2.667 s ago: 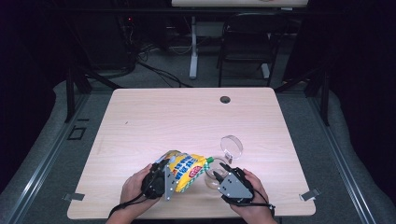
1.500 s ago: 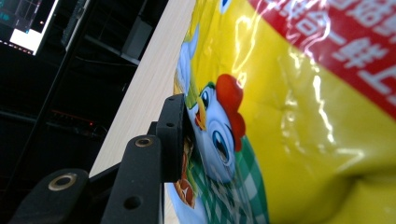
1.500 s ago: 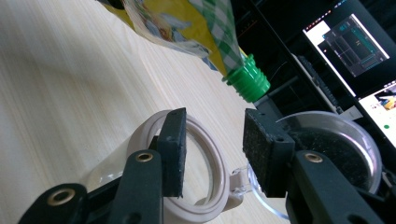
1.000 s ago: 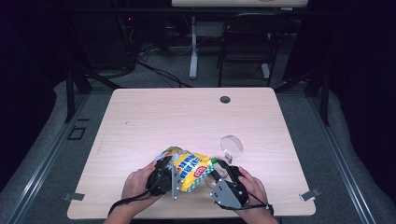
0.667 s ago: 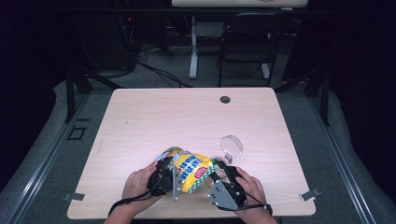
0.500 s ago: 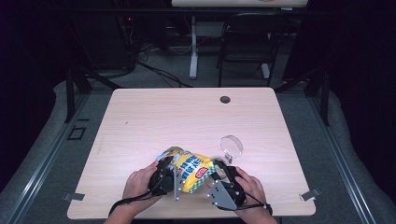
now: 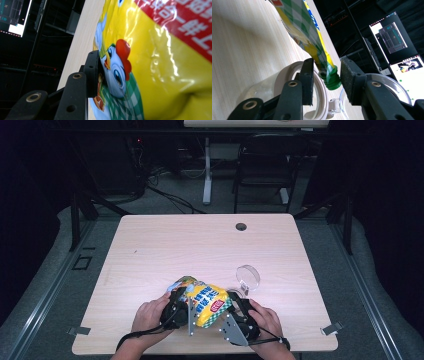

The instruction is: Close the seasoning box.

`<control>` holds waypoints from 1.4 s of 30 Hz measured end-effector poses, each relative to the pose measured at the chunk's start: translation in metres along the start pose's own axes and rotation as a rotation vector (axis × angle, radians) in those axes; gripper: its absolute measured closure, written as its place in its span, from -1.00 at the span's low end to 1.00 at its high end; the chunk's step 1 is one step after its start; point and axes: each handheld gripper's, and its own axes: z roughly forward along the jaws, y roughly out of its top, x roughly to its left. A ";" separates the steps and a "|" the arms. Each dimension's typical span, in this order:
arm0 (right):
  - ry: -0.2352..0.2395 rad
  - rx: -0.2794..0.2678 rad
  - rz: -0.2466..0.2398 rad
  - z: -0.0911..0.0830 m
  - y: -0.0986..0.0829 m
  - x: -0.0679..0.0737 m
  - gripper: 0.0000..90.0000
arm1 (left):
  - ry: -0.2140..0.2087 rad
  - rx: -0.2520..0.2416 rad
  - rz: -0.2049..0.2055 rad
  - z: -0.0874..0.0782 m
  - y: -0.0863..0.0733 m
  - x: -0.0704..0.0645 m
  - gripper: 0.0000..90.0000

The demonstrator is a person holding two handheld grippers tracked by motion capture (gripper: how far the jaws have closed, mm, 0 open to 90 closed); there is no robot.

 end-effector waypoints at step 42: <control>0.037 0.000 0.047 0.007 0.003 0.003 0.59 | 0.087 0.025 0.125 -0.006 0.002 0.005 0.42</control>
